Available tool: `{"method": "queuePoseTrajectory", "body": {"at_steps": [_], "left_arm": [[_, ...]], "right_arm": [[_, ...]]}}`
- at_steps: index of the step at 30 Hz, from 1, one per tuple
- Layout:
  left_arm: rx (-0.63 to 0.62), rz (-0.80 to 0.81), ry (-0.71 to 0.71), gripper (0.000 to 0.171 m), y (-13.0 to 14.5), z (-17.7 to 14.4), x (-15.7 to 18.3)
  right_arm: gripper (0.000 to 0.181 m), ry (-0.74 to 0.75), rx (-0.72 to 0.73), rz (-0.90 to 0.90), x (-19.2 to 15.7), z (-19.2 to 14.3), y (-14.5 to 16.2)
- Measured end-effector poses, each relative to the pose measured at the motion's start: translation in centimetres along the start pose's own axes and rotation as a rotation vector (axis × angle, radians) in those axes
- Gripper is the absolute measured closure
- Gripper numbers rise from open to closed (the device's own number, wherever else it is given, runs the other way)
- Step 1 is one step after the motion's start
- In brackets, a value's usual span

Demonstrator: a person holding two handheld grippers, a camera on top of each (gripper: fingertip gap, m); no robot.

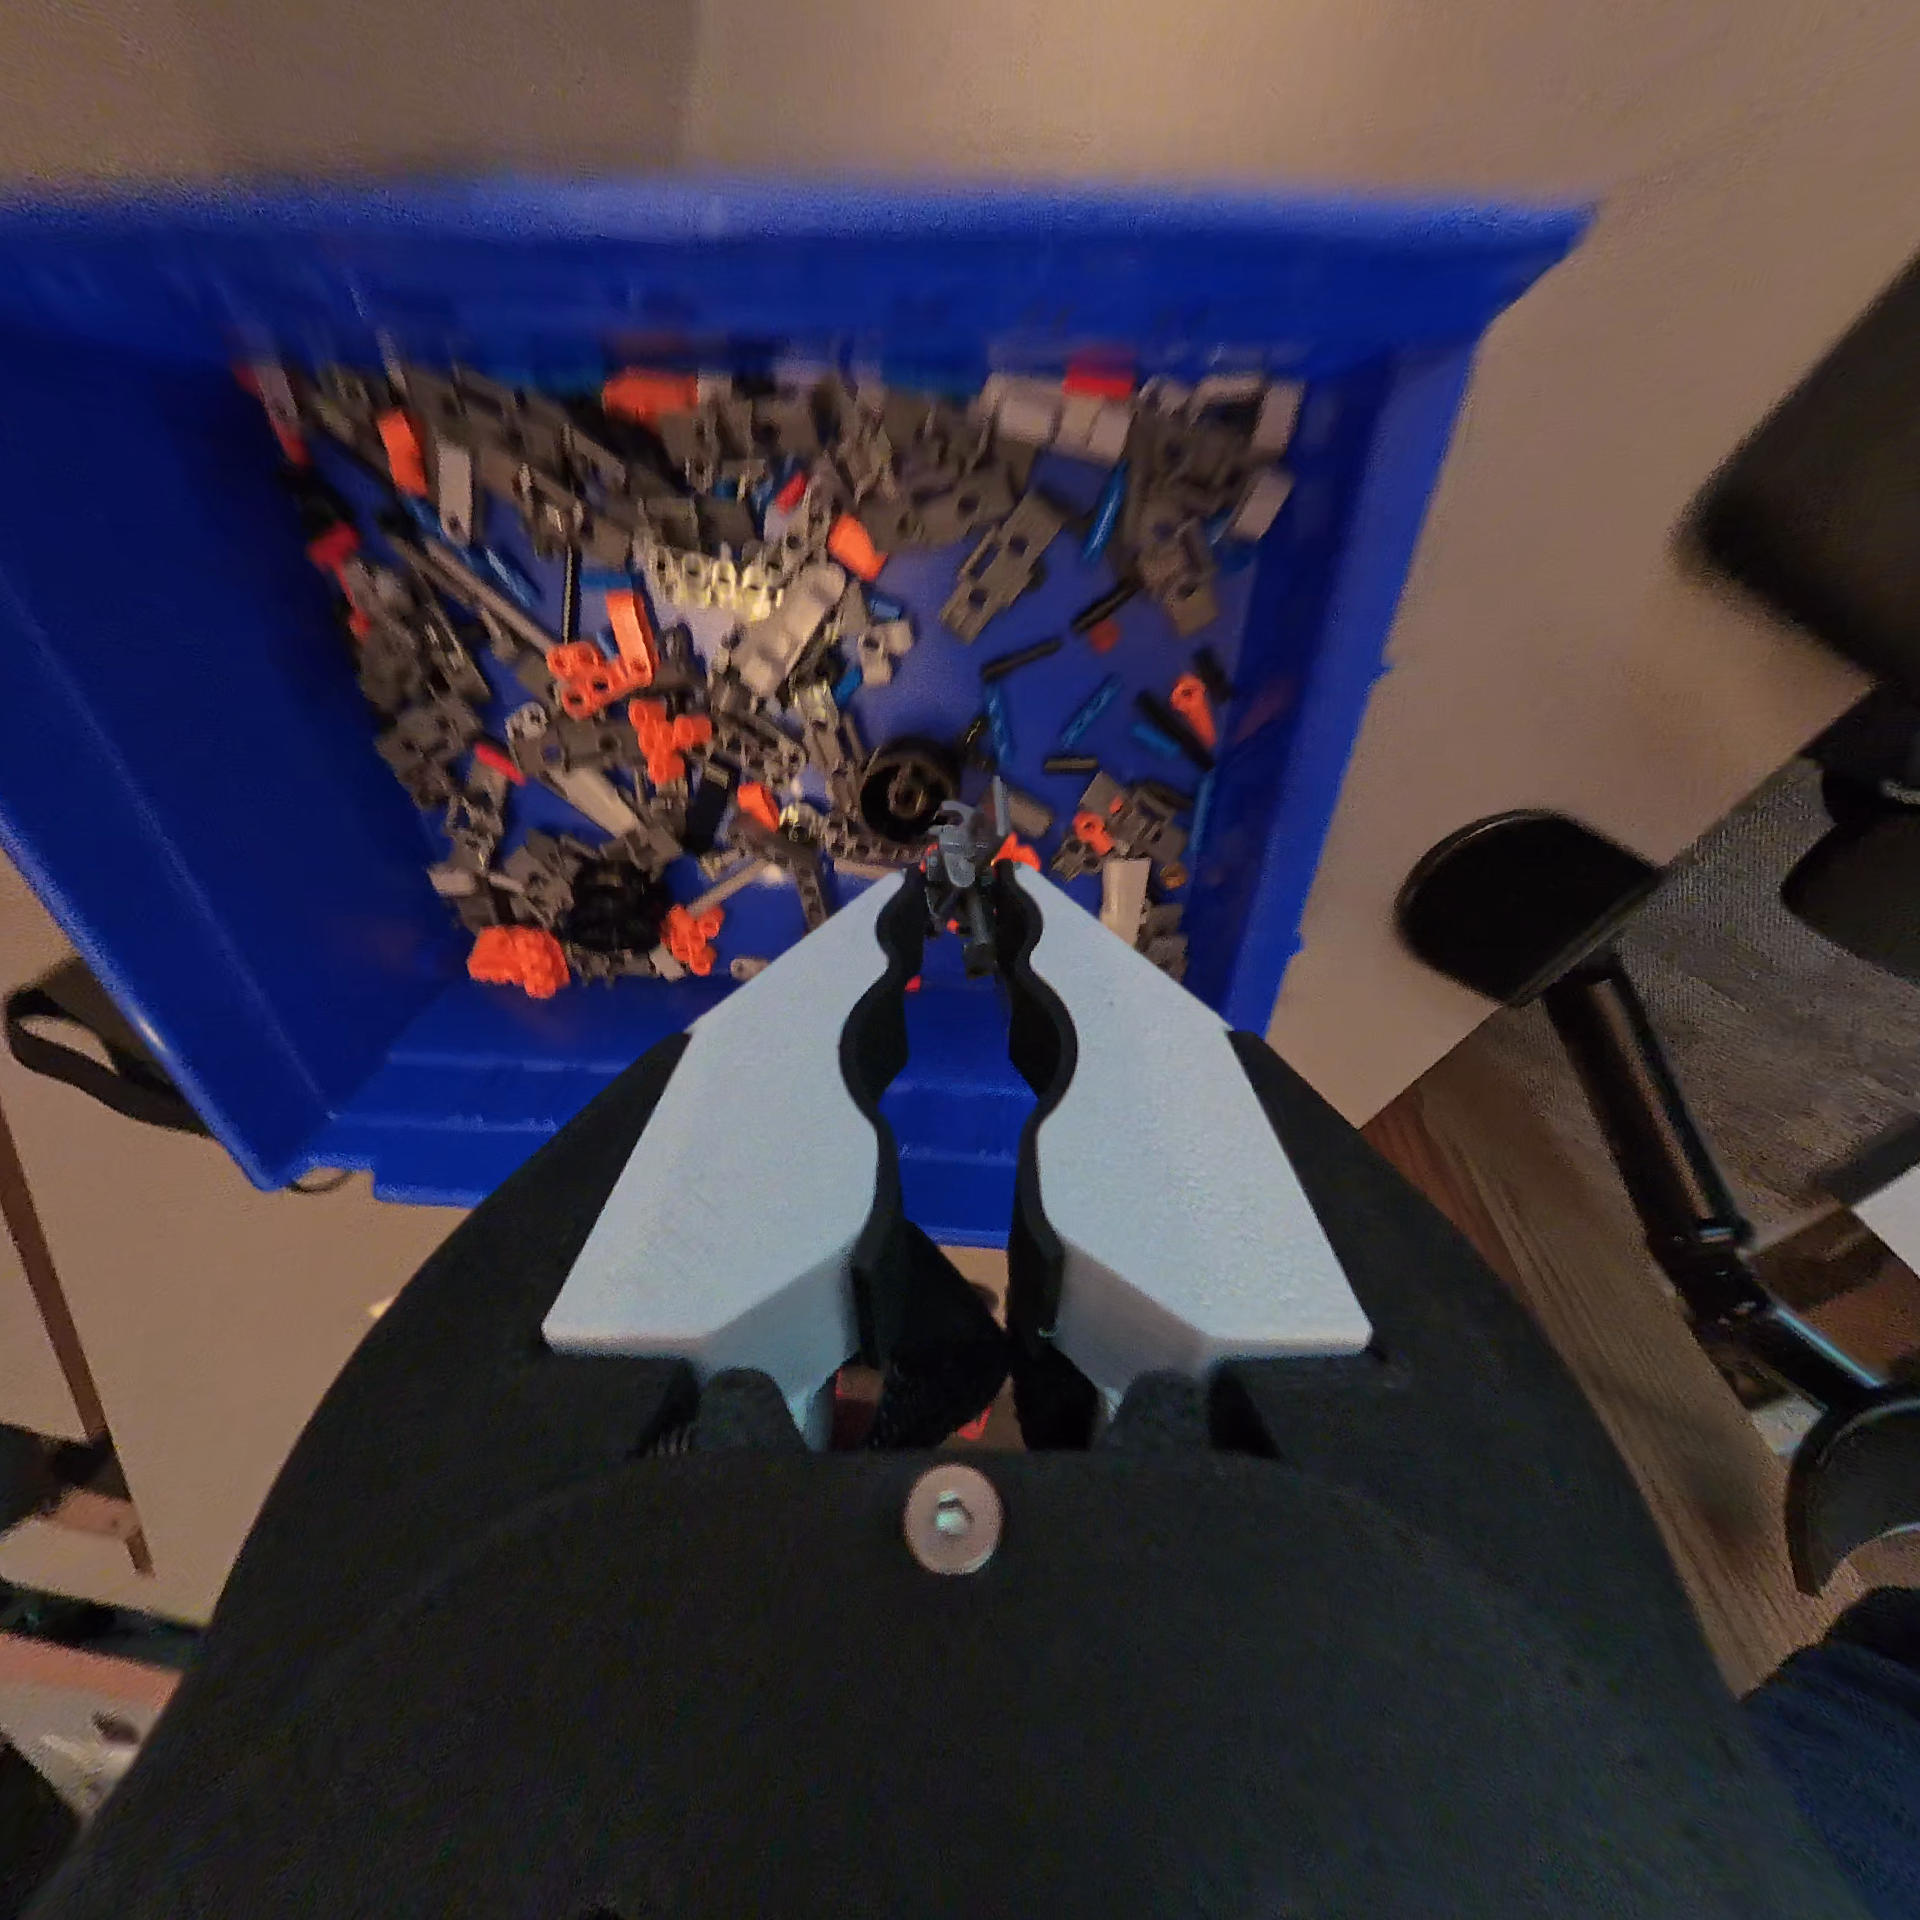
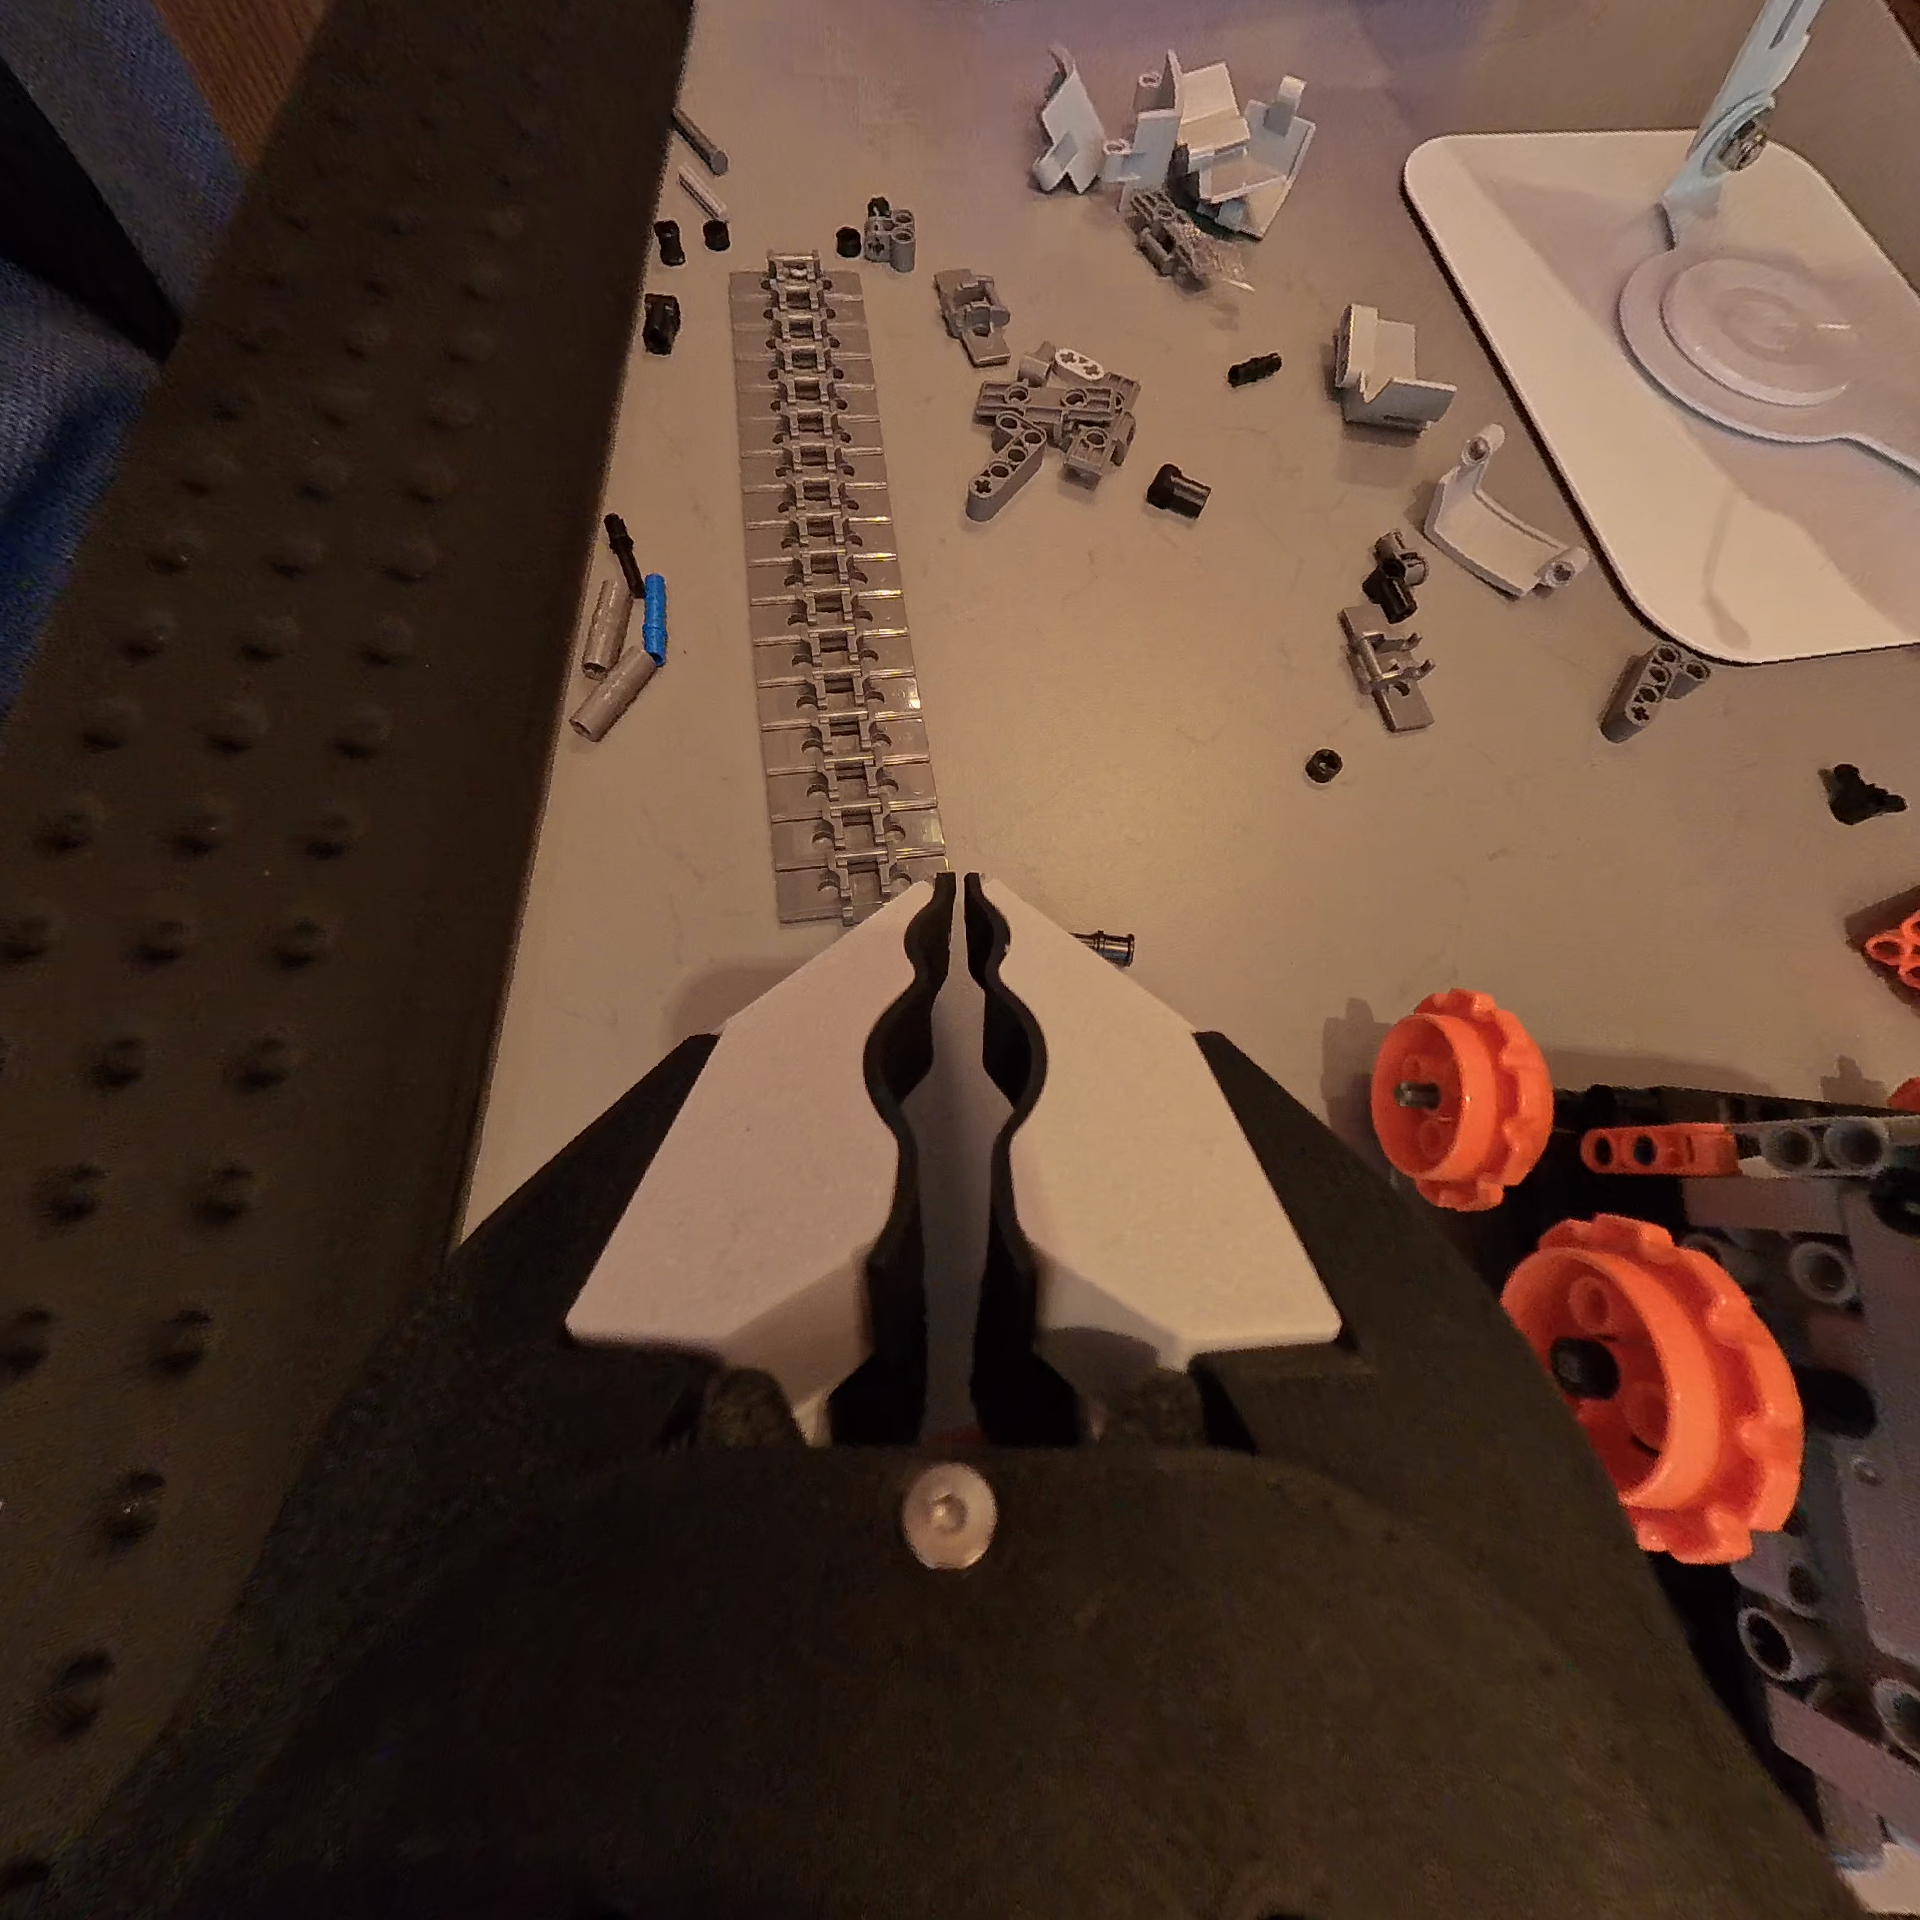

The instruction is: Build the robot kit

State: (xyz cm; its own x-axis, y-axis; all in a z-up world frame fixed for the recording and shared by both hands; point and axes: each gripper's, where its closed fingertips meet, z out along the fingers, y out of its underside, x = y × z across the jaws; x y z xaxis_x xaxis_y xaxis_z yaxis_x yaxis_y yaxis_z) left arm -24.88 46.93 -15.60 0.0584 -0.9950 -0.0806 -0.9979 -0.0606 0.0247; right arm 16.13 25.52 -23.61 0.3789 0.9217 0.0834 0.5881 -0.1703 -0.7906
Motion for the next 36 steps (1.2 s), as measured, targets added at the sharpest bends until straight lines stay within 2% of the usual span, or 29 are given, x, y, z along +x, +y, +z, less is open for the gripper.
{"method": "queuePoseTrajectory", "body": {"at_steps": [5,8,13,18,22,28,32,36], "left_arm": [[0.187,0.164,0.003,0.158,-7.0,-3.5,4.7],[0.256,0.288,0.045,0.159,-11.0,-3.8,8.8],[0.291,0.440,0.105,0.159,-18.3,0.2,14.6],[0.240,0.492,0.173,0.158,-21.7,4.7,17.1],[0.213,0.499,0.105,0.158,-22.8,6.6,16.1],[0.256,0.458,0.093,0.142,-23.3,7.0,15.4],[0.297,0.431,0.038,0.144,-21.8,3.4,14.0],[0.276,0.364,-0.067,0.146,-16.6,-1.4,10.9]], "right_arm": [[0.181,0.000,0.004,-0.004,-0.1,-0.1,-0.1],[0.181,-0.001,0.010,-0.005,-0.1,-0.1,-0.3],[0.181,-0.004,0.011,-0.010,-0.3,-0.1,-0.4],[0.181,-0.013,0.009,-0.014,-0.6,0.0,-0.3],[0.181,-0.017,0.018,-0.020,-0.7,-0.1,-0.5],[0.181,-0.018,0.017,-0.022,-0.9,-0.3,-0.4],[0.181,-0.009,0.025,-0.022,-0.8,-0.5,-0.5],[0.181,-0.011,0.028,-0.021,-0.8,-0.5,-0.5]]}}
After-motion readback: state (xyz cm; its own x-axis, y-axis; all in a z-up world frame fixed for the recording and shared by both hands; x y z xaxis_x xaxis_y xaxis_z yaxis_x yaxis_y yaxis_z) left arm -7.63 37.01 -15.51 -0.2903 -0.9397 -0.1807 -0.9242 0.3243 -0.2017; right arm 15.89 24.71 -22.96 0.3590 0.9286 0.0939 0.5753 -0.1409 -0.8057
